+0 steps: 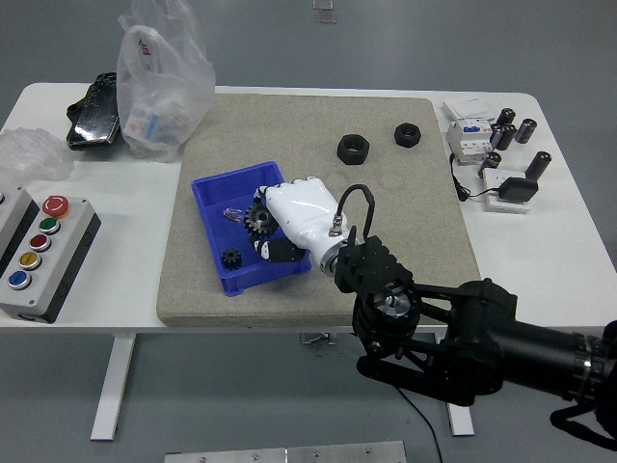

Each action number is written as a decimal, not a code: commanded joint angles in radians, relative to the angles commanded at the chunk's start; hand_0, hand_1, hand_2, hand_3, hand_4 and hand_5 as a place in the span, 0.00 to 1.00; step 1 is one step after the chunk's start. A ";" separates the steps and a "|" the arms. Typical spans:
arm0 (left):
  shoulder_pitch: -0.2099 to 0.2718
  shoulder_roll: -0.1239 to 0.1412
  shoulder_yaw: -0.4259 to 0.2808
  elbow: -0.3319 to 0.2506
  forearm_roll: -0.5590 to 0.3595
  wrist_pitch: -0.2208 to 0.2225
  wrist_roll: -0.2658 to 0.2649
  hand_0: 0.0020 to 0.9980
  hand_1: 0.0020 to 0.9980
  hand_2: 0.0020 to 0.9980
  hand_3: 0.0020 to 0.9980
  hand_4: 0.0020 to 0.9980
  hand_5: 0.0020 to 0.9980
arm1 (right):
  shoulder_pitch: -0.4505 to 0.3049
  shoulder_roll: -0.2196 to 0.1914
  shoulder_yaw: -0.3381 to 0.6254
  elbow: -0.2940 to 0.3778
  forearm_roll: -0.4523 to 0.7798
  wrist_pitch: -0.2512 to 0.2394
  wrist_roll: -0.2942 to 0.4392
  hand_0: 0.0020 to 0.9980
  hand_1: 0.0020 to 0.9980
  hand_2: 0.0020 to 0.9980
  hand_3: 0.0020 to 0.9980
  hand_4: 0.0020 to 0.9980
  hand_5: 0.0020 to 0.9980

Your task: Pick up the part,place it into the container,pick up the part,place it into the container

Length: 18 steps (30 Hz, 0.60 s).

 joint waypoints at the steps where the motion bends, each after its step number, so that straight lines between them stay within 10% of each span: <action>1: 0.000 0.000 0.001 0.000 -0.001 0.000 0.000 0.71 0.62 0.61 0.66 0.74 0.51 | 0.000 0.000 0.001 0.001 -0.002 0.004 0.000 0.37 0.57 0.73 0.77 0.78 0.47; 11: 0.000 0.001 0.001 0.000 0.000 -0.001 0.000 0.71 0.62 0.60 0.66 0.74 0.51 | -0.003 -0.002 0.012 0.005 -0.017 0.004 0.000 0.36 0.56 0.73 0.80 0.85 0.50; 18: -0.001 0.000 -0.002 0.000 0.003 -0.002 0.000 0.71 0.62 0.60 0.66 0.74 0.51 | -0.044 -0.019 0.115 0.008 0.016 -0.103 0.009 0.34 0.54 0.71 0.78 0.86 0.52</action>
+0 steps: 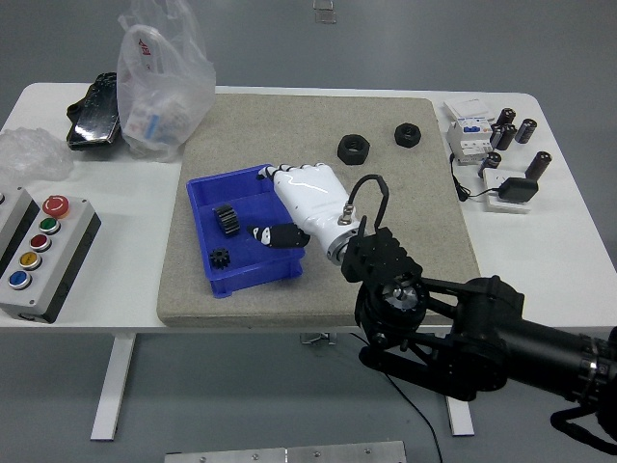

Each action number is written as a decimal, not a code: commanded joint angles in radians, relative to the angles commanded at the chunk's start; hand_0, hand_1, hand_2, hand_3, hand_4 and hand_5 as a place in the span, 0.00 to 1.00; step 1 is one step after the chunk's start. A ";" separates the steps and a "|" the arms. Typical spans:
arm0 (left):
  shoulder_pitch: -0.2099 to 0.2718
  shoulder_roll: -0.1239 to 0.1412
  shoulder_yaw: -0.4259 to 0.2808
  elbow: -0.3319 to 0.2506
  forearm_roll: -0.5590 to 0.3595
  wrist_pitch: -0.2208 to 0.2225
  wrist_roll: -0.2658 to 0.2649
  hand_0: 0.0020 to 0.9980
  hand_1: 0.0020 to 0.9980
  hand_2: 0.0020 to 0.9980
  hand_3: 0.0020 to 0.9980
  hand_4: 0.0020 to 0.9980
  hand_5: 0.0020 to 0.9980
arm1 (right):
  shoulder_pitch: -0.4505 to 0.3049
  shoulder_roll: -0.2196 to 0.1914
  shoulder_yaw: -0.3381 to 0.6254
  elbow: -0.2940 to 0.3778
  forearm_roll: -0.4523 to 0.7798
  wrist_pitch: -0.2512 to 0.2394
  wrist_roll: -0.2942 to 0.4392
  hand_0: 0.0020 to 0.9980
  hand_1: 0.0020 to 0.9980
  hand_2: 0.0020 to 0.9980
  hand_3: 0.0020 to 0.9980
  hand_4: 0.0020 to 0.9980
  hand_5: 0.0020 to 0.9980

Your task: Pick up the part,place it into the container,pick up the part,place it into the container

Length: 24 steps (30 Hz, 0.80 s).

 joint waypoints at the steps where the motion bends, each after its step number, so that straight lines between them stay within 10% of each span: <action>1: 0.000 0.000 0.000 0.000 0.000 0.000 0.000 0.71 0.62 0.60 0.66 0.74 0.51 | -0.009 -0.004 0.017 -0.001 0.014 -0.016 0.008 0.34 0.54 0.71 0.78 0.86 0.52; 13: 0.006 0.006 -0.008 0.000 0.006 0.001 0.000 0.71 0.62 0.60 0.66 0.74 0.51 | -0.265 -0.084 0.386 0.018 0.382 -0.308 0.350 0.48 0.61 0.69 0.70 0.83 0.52; 24: 0.006 0.003 0.000 0.000 0.006 0.000 -0.010 0.71 0.62 0.60 0.66 0.74 0.51 | -0.513 -0.119 0.697 0.078 0.777 -0.318 0.722 0.61 0.64 0.70 0.69 0.84 0.55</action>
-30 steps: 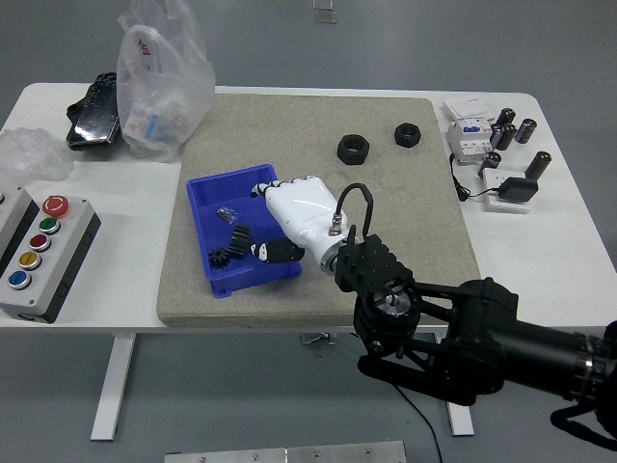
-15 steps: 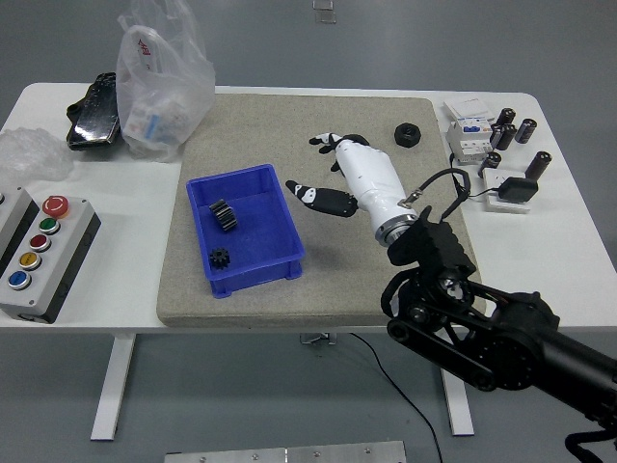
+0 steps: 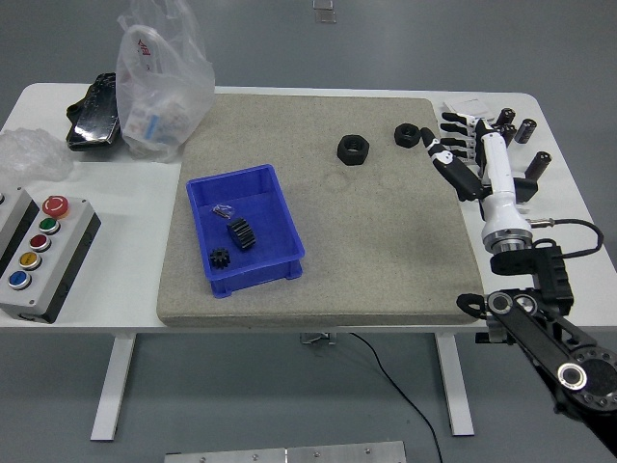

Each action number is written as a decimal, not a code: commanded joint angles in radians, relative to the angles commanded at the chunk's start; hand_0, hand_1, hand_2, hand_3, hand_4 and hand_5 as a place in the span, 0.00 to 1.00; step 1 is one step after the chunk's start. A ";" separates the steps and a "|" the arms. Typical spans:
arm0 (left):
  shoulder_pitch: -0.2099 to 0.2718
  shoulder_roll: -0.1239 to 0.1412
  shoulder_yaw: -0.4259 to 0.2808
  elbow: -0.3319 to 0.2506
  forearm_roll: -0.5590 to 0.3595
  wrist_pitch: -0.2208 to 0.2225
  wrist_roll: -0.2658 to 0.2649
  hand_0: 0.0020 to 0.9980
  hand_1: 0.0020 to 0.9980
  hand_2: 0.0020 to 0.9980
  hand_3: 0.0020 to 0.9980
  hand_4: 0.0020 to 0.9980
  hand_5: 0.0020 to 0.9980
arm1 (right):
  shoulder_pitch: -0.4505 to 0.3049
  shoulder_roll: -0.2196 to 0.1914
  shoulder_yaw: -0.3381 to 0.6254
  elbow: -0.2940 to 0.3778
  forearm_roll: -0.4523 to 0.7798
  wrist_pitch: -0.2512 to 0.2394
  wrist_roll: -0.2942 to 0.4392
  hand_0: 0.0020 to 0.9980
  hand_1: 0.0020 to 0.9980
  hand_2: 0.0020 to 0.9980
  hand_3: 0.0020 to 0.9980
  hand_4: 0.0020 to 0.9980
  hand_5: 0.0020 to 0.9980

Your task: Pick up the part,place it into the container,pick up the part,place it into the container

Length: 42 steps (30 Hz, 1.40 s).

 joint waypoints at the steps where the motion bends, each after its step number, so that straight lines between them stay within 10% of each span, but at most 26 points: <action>1: 0.000 -0.001 0.001 0.000 0.000 0.000 0.000 0.71 0.62 0.60 0.66 0.74 0.51 | -0.018 -0.001 0.021 0.000 0.029 0.003 0.026 0.61 0.64 0.70 0.69 0.84 0.55; 12: -0.002 -0.001 -0.010 0.000 0.012 -0.002 0.010 0.71 0.62 0.60 0.66 0.74 0.51 | -0.074 0.003 0.178 0.007 0.243 0.020 0.199 0.61 0.64 0.69 0.68 0.86 0.56; 19: 0.001 0.003 -0.014 0.000 0.007 0.001 0.008 0.71 0.62 0.60 0.66 0.74 0.50 | -0.065 0.014 0.187 -0.036 0.378 0.120 0.259 0.68 0.68 0.71 0.69 0.86 0.59; 22: 0.007 0.001 -0.011 0.000 0.002 0.003 0.007 0.71 0.62 0.60 0.66 0.74 0.50 | -0.053 0.012 0.189 -0.048 0.437 0.159 0.275 0.81 0.77 0.79 0.75 0.88 0.65; 42: 0.002 -0.002 -0.016 0.000 0.007 0.000 0.004 0.71 0.62 0.60 0.66 0.74 0.49 | 0.026 -0.001 0.076 -0.084 0.476 0.225 0.252 0.82 0.78 0.78 0.74 0.87 0.66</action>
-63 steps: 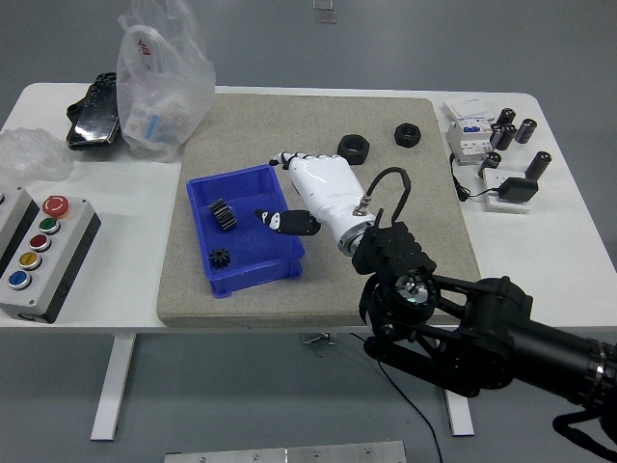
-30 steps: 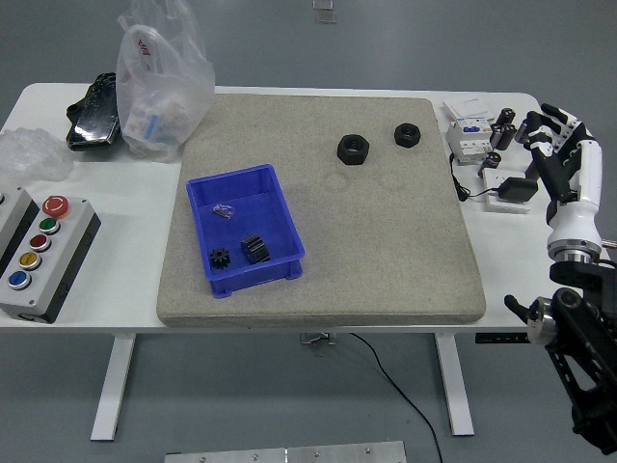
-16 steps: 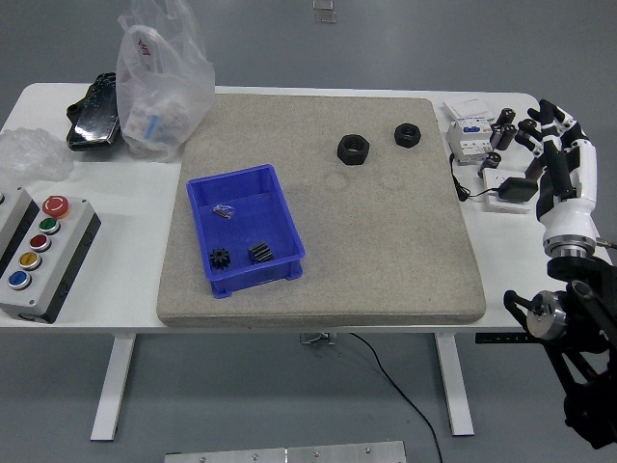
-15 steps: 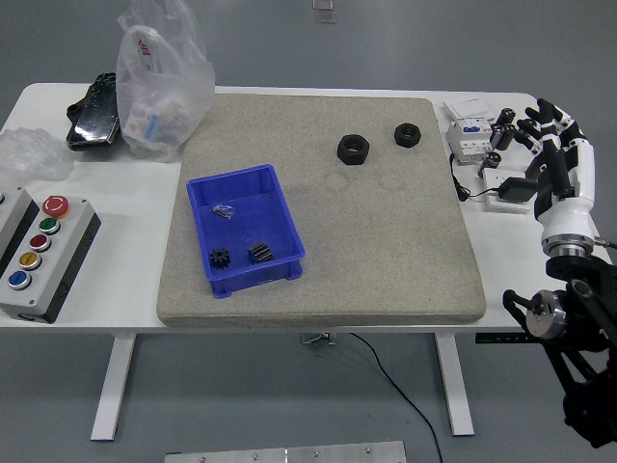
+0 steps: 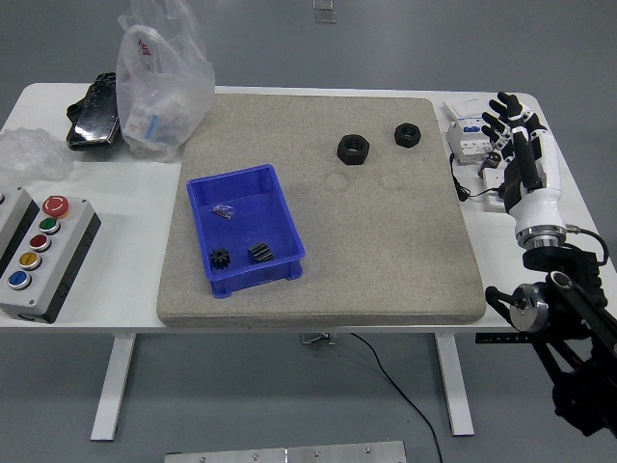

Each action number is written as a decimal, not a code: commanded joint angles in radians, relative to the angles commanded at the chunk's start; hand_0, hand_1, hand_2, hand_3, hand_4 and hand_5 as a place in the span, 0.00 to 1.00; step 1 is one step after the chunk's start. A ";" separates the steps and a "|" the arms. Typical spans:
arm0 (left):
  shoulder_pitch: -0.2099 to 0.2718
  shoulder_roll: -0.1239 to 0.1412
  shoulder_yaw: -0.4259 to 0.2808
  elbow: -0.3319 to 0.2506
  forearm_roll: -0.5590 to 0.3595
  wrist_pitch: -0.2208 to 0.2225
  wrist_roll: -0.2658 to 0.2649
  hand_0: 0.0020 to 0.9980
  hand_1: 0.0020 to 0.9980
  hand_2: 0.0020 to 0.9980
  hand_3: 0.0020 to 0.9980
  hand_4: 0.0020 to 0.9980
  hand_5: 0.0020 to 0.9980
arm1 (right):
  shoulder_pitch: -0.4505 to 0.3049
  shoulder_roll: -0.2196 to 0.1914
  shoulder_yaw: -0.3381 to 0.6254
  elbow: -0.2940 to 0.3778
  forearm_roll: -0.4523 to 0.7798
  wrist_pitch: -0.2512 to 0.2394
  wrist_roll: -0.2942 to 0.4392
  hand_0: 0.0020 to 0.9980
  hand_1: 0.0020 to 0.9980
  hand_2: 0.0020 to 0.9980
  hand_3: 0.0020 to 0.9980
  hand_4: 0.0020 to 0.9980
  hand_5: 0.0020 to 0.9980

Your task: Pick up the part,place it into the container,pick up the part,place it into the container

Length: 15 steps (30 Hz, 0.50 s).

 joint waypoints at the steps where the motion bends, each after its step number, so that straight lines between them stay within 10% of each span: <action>1: 0.001 -0.001 -0.001 0.000 0.001 0.000 0.001 0.71 0.62 0.60 0.66 0.74 0.49 | 0.000 0.000 -0.002 -0.001 -0.003 0.001 -0.003 0.82 0.78 0.78 0.74 0.87 0.66; 15: 0.003 0.002 -0.001 0.000 0.000 -0.002 0.008 0.71 0.62 0.60 0.66 0.75 0.49 | -0.002 -0.001 -0.003 -0.003 -0.009 0.010 -0.007 0.83 0.78 0.78 0.75 0.89 0.70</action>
